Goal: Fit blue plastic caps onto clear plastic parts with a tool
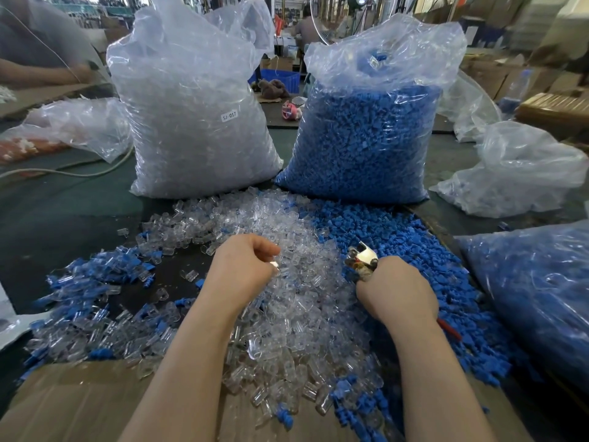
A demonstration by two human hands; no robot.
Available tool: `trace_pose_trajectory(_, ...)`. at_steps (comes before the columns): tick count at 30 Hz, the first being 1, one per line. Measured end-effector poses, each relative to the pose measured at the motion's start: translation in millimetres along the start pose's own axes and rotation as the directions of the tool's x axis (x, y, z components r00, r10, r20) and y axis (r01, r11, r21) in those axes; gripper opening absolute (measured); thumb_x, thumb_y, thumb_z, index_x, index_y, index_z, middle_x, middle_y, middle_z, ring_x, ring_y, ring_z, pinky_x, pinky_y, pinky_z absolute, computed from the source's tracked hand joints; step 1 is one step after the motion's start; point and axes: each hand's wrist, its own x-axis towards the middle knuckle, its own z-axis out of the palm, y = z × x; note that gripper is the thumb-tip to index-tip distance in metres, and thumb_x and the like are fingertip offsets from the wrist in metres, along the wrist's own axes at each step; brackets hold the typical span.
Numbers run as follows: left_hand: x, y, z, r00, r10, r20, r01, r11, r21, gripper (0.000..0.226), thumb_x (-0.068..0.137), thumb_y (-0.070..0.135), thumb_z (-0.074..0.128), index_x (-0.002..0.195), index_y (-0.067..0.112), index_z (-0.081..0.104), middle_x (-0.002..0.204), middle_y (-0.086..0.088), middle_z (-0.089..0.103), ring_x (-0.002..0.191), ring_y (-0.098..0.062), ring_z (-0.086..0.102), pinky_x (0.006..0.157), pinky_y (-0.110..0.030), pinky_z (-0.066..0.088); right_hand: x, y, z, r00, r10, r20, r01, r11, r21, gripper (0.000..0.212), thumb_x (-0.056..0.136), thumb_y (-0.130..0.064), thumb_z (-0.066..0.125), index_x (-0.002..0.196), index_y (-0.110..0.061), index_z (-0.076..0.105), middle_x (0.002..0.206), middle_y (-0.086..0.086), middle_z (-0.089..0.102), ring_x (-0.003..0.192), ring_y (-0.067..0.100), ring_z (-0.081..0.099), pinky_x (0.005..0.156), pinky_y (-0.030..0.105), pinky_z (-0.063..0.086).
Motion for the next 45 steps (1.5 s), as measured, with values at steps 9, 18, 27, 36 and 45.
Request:
trace_pose_trajectory(9,-3.1,3.2,3.8,0.997,0.036,-0.075,-0.023,0.985,0.169,0.025,0.088,0.009,0.055,0.099,0.029,0.066,0.079,0.01,0.065,0.049,-0.003,0.052,0.044,-0.016,0.037,0.2,-1.4,8.4,0.996,-0.018,-0.083,0.017,1.0,-0.014,0.021,0.085,-0.03,0.061,0.076,-0.02,0.044,0.068,-0.003,0.044,0.058,0.017,0.041,0.05,0.027,0.027)
trace_pose_trajectory(18,-7.4,11.3,-2.5,0.998,-0.022,-0.054,0.005,0.955,-0.295,0.016,0.085,0.006,0.071,0.082,0.022,0.074,0.07,0.006,0.074,0.065,-0.008,0.067,0.051,-0.02,0.055,4.0,1.4,5.9,0.99,-0.032,-0.139,0.057,0.982,0.178,0.022,0.088,-0.041,0.057,0.08,-0.02,0.054,0.072,0.001,0.057,0.066,0.025,0.054,0.056,0.03,0.038)
trace_pose_trajectory(27,-4.1,11.6,0.3,0.999,-0.033,-0.037,0.012,0.893,-0.45,0.009,0.085,0.003,0.073,0.086,0.012,0.073,0.075,-0.005,0.074,0.068,-0.011,0.071,0.059,-0.016,0.054,8.2,5.4,3.0,0.973,-0.06,-0.221,0.094,0.985,0.147,0.02,0.088,-0.034,0.056,0.076,-0.019,0.051,0.068,0.0,0.055,0.06,0.02,0.05,0.053,0.029,0.036)
trace_pose_trajectory(36,-2.8,10.2,0.7,0.999,-0.032,-0.019,0.02,0.881,-0.472,0.01,0.085,0.001,0.072,0.086,0.011,0.073,0.074,-0.005,0.074,0.067,-0.011,0.071,0.059,-0.017,0.055,1.8,-2.9,6.9,0.956,-0.287,-0.061,0.292,0.952,0.087,0.022,0.087,-0.032,0.06,0.071,-0.022,0.049,0.069,-0.003,0.057,0.065,0.018,0.054,0.056,0.031,0.039)
trace_pose_trajectory(45,-1.9,8.6,5.1,1.0,-0.02,0.007,0.02,0.899,-0.438,0.008,0.086,0.004,0.073,0.086,0.013,0.073,0.072,-0.002,0.075,0.069,-0.012,0.073,0.06,-0.017,0.055,1.6,-2.3,5.2,0.971,-0.231,-0.067,0.236,0.967,0.092,0.023,0.089,-0.033,0.055,0.071,-0.02,0.048,0.07,-0.001,0.056,0.063,0.019,0.053,0.051,0.03,0.036)
